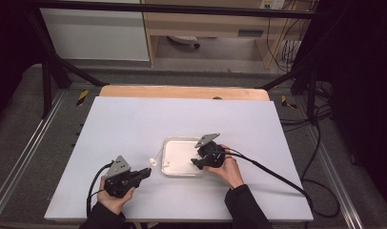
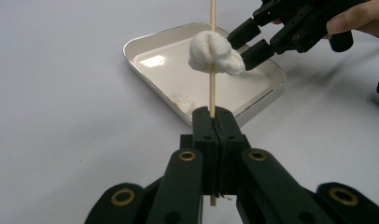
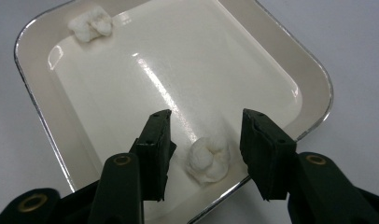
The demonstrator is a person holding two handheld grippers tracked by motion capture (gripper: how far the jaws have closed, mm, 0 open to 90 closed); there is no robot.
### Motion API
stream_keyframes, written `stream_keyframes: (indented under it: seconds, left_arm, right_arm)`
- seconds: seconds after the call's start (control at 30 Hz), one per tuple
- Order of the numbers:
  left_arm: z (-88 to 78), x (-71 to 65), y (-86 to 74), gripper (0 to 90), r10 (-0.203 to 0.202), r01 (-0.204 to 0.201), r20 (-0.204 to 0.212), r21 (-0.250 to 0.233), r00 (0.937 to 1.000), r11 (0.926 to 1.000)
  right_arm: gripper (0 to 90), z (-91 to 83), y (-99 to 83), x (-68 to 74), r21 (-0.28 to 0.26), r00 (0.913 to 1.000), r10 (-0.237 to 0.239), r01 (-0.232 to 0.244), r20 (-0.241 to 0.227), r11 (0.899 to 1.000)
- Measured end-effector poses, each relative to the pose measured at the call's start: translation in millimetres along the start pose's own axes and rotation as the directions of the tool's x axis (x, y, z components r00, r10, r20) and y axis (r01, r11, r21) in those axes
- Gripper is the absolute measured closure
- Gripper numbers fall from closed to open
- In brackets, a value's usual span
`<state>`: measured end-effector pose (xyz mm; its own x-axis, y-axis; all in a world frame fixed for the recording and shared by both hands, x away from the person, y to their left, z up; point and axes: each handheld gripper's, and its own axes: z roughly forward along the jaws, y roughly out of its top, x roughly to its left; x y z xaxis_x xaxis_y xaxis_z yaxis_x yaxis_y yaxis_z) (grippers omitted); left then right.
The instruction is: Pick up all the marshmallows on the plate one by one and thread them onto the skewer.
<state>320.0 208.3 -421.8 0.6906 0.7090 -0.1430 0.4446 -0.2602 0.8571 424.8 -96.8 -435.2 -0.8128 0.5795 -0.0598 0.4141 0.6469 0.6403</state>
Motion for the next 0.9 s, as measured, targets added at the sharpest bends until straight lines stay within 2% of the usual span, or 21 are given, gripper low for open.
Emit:
stream_keyframes:
  seconds: [0.27, 0.37, 0.53, 0.7, 0.9]
  left_arm:
    - [0.2, -0.3, 0.1, 88.9, 0.001, -0.001, 0.002, 0.000, 1.0000, 1.0000]
    - [0.3, -0.9, 0.2, 88.9, 0.003, -0.003, 0.002, -0.001, 1.0000, 1.0000]
    - [0.4, -1.0, 0.3, 89.0, 0.003, -0.003, 0.004, -0.001, 1.0000, 1.0000]
    - [0.0, -1.5, 0.4, 88.9, 0.004, -0.004, 0.004, -0.004, 1.0000, 1.0000]
    - [0.7, -3.2, 0.6, 89.0, 0.009, -0.009, 0.011, -0.003, 0.9999, 1.0000]
  right_arm:
    - [64.3, 2.5, -1.0, 0.3, 0.025, 0.9999, 0.007, -0.007, -0.012, 1.000]
    - [68.0, 2.0, -1.0, -1.3, 0.034, 0.9989, 0.035, -0.034, -0.030, 0.999]
    - [72.8, 1.4, -1.2, -1.3, 0.037, 0.9977, 0.062, -0.060, -0.030, 0.997]
    - [75.5, -1.6, -2.2, -3.2, 0.006, 0.9956, 0.085, -0.085, -0.039, 0.996]
    - [77.1, -20.2, 3.9, -4.3, -0.088, 0.9887, 0.122, -0.129, -0.088, 0.988]
